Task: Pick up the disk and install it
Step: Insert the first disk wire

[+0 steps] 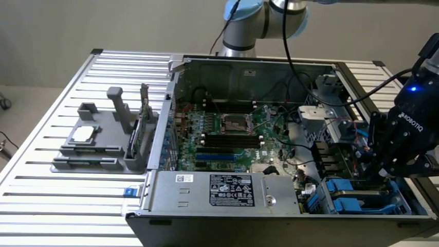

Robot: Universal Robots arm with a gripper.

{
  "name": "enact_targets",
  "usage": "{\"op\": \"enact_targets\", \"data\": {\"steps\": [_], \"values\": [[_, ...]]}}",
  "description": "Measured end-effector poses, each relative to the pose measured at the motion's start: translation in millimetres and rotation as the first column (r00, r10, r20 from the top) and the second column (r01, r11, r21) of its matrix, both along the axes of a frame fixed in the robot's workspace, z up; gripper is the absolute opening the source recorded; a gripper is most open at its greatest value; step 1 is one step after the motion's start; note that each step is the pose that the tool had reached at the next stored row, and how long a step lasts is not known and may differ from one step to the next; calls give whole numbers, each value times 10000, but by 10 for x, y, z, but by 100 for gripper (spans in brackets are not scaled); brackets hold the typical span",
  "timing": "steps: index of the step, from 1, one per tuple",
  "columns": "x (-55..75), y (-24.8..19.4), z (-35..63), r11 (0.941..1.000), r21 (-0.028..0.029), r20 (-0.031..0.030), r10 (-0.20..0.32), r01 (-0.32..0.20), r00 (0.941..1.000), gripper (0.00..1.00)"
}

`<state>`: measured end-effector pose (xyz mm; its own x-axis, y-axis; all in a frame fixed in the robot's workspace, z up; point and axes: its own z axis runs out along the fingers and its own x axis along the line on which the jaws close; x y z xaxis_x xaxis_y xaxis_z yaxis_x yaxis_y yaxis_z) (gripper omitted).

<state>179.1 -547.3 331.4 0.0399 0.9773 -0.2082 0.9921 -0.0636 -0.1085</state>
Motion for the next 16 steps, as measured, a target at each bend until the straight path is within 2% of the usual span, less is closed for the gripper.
{"op": "enact_targets", "data": {"steps": [16], "values": [[0, 0, -33, 10000, 0, 33, -8, 8, 10000, 16]]}}
